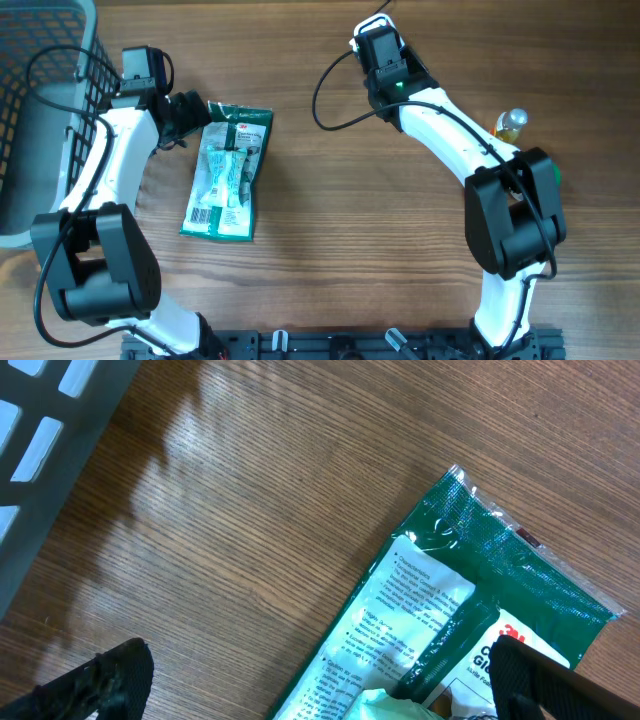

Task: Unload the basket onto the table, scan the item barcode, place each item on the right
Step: 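Hold the red snack's barcode under the white scanner, then lower the red snack onto the table right of center and release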

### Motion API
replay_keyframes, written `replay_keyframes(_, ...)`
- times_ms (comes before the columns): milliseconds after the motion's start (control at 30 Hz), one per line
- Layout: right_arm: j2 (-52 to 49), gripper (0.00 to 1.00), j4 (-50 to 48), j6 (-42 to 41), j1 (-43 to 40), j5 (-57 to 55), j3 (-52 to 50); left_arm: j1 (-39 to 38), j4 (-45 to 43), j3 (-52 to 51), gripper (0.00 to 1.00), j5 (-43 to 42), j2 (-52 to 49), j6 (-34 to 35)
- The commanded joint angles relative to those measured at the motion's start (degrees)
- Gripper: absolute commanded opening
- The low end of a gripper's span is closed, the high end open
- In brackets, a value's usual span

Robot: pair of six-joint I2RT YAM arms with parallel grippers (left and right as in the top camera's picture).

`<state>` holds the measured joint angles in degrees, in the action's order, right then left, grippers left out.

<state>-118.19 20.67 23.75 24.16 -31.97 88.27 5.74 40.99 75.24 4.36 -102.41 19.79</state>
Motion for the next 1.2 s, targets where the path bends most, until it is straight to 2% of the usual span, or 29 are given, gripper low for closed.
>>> replay_keyframes(0,-1.51,0.04,1.36,0.44,0.42,7.32,0.26,0.39,0.00,0.74,1.00,-0.48,0.79,-0.07)
replay_keyframes(200,-1.51,0.04,2.16,0.24,0.31,7.91,0.28,0.39,0.00,0.74,1.00,-0.48,0.79,-0.07)
replay_keyframes(300,-0.09,0.04,1.92,-2.03,0.35,3.48,0.46,0.39,0.00,0.74,1.00,-0.48,0.79,-0.07)
replay_keyframes(433,6.91,0.05,4.33,-7.87,0.37,1.60,0.55,0.39,0.00,0.74,1.00,-0.48,0.79,-0.07)
replay_keyframes(533,13.99,0.04,9.81,-12.98,0.13,3.39,0.55,0.39,0.00,0.74,1.00,-0.48,0.79,-0.07)
replay_keyframes(733,23.76,0.04,28.44,-26.32,-2.12,17.53,0.55,0.39,0.00,0.74,1.00,-0.48,0.79,-0.07)
replay_keyframes(900,24.52,0.04,43.34,-35.04,-5.68,35.36,-1.09,0.39,0.00,0.74,1.00,-0.48,0.79,-0.07)
replay_keyframes(967,24.52,0.04,44.54,-36.96,-6.10,39.45,-4.83,0.39,0.00,0.74,1.00,-0.48,0.79,-0.07)
replay_keyframes(1167,24.52,0.04,38.88,-46.05,-6.08,39.71,-17.40,0.39,0.00,0.74,1.00,-0.48,0.79,-0.07)
